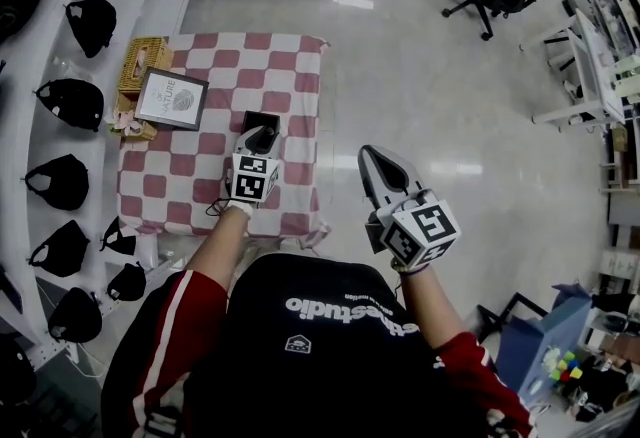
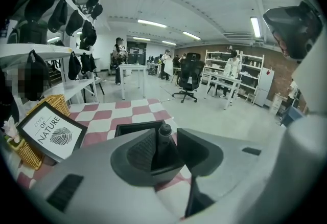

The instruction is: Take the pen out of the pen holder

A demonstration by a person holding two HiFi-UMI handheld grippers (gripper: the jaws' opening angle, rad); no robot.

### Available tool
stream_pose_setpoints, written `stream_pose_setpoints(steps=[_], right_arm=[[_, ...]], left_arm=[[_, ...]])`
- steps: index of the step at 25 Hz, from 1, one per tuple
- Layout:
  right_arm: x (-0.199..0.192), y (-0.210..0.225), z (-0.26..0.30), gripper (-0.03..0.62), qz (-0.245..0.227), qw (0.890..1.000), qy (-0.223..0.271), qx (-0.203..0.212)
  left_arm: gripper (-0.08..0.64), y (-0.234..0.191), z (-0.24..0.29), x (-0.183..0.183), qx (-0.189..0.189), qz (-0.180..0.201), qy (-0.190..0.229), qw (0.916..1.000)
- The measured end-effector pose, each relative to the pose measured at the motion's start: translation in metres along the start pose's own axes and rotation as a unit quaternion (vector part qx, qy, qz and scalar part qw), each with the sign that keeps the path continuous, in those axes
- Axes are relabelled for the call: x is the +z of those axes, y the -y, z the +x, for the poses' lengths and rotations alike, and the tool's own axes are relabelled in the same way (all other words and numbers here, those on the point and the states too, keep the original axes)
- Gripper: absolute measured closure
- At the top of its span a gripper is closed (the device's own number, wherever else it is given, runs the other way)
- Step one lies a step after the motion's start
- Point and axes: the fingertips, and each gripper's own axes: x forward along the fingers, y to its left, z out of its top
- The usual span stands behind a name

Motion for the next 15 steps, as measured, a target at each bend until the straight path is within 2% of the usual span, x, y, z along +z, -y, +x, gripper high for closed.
stream_pose_setpoints(steps=[2,6,11,15], right_arm=[[-0.002,0.002,-0.002,0.589,0.000,1.000,0.000,-0.003],[-0.003,0.004,-0.008,0.589,0.005,1.000,0.000,-0.011],[-0.003,0.006,-0.012,0.589,0.007,1.000,0.003,-0.016],[-0.003,0.003,-0.011,0.589,0.008,1.000,0.003,-0.016]], left_arm=[[0.431,0.000,0.001,0.000,0.002,0.000,-0.003,1.0000],[0.486,-0.004,0.003,0.000,0.022,0.007,0.001,0.9997],[0.491,-0.007,0.000,0.001,0.030,0.006,-0.003,0.9995],[0.489,-0.007,-0.002,0.002,0.037,0.020,-0.002,0.9991]])
